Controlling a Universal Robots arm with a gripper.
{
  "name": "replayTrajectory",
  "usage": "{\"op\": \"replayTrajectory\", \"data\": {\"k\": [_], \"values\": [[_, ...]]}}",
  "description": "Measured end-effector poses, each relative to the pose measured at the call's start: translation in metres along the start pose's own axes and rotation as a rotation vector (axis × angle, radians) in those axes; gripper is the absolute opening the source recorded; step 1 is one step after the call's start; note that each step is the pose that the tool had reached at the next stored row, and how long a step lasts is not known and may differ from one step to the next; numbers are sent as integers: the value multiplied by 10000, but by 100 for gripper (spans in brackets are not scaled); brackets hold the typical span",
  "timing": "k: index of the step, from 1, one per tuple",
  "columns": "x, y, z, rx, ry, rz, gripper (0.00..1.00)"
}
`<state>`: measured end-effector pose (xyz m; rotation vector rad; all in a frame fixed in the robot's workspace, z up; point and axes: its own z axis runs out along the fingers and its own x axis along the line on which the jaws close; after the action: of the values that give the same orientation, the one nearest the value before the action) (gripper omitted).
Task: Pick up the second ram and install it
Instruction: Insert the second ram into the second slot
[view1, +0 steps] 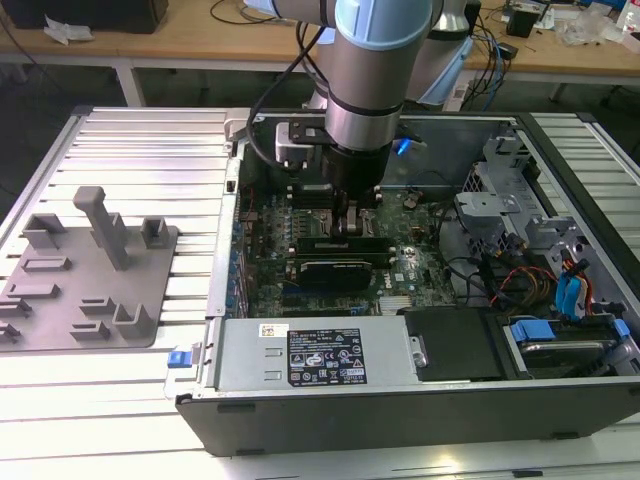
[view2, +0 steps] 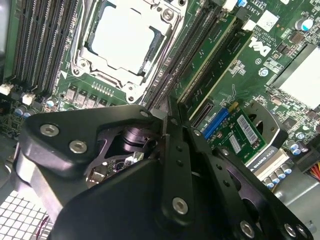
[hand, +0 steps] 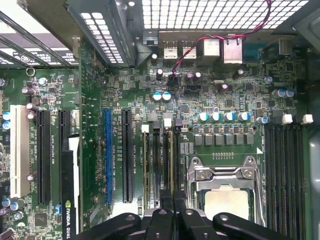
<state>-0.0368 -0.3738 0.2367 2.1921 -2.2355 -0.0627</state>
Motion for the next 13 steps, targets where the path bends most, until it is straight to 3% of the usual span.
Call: {"op": "replayTrajectory", "data": {"k": [13], "values": [[3, 5, 14, -1, 1, 1, 9]]}}
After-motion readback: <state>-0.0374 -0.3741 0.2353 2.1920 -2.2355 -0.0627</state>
